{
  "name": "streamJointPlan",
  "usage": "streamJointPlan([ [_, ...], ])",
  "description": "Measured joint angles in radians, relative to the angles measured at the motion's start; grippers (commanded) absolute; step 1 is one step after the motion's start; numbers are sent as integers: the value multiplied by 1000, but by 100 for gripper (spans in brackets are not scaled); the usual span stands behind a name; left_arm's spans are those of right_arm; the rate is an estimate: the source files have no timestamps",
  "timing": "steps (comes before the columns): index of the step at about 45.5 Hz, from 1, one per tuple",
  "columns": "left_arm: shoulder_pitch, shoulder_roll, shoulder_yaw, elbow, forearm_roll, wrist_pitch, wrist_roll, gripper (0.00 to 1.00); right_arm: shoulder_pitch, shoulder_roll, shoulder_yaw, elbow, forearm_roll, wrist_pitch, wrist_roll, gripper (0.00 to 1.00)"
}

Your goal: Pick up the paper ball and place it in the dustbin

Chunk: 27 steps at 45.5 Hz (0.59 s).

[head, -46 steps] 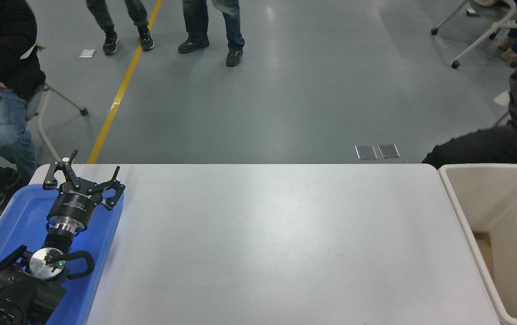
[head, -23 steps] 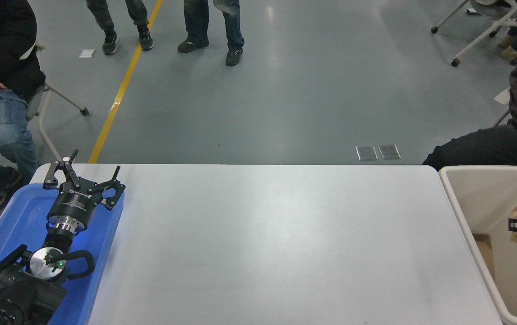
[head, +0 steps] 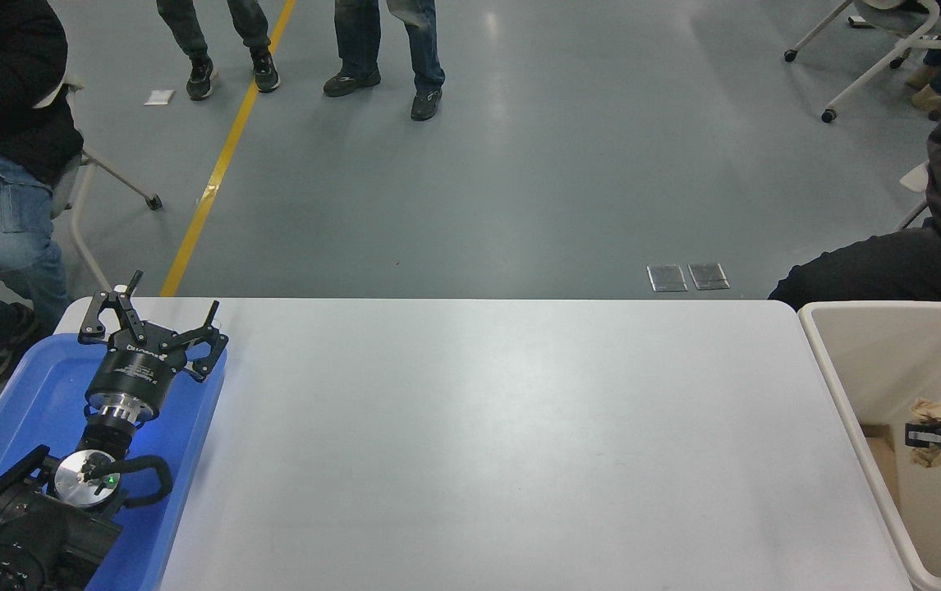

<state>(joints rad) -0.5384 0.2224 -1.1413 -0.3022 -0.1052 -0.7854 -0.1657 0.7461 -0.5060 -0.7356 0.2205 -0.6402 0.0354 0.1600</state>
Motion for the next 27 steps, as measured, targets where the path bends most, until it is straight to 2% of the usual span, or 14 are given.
streamJointPlan([
  [8,-1,0,0,0,1,0,0,99,71,-32,-45,57,-11,16,0,100],
  [15,-1,0,2,0,1,0,1,99,290,-85,-207,237,-15,78,0,100],
  [27,-1,0,3,0,1,0,2,99,795,-94,-392,648,2,302,-1,100],
])
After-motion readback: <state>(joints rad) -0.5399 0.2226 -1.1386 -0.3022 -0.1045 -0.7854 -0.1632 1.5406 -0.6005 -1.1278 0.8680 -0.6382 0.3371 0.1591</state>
